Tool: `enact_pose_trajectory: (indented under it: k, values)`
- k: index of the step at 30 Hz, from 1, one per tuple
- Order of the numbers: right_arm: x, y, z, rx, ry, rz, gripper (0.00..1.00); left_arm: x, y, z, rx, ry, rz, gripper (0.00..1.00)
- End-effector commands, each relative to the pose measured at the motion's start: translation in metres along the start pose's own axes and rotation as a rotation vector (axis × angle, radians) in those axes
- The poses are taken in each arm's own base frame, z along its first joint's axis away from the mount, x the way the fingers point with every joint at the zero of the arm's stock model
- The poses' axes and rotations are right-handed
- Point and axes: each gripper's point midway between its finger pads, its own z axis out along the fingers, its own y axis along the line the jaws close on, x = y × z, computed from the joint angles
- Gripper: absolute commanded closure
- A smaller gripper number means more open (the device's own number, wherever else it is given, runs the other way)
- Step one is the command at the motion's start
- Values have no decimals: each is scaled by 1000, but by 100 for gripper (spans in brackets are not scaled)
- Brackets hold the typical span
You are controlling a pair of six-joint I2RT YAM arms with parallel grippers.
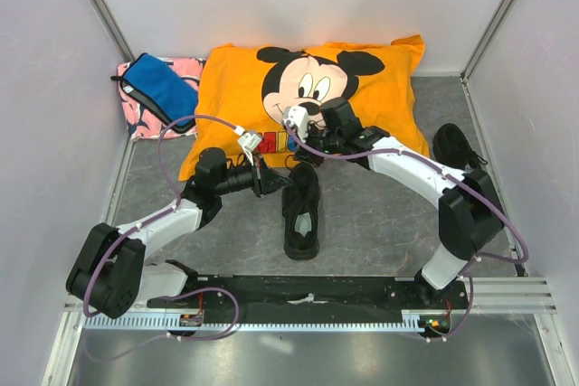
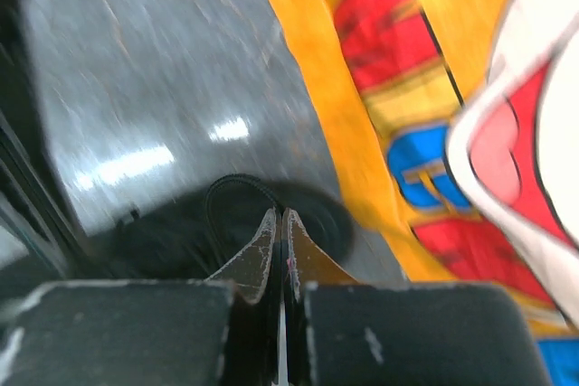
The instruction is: Tie the shoes
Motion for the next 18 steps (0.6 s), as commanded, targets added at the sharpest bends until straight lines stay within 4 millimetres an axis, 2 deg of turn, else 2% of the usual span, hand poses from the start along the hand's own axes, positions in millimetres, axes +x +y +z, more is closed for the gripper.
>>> enact_pose_trajectory:
  k: [1, 3, 5, 8, 9, 12, 14, 18]
  values:
    - [-57, 8, 19, -31, -140, 38, 100, -11, -6, 0, 32, -36, 37, 98]
    - [-60, 16, 27, -61, -144, 67, 100, -11, -5, 0, 32, -36, 37, 98]
    - [-54, 28, 41, -109, -128, 87, 100, -12, -6, 0, 33, -38, 39, 99]
    - [-49, 39, 48, -163, -107, 154, 91, -11, -5, 1, 31, -36, 36, 98]
    - [-52, 38, 48, -163, -106, 164, 71, -11, -5, 1, 32, -36, 36, 98]
    - [-47, 34, 35, -153, -90, 198, 47, -12, -5, 1, 30, -38, 37, 98]
    - [-50, 24, 17, -130, -105, 228, 46, -12, -4, 1, 26, -38, 36, 99]
    - [-45, 14, -13, -126, -115, 297, 56, -11, -2, 2, 22, -39, 34, 98]
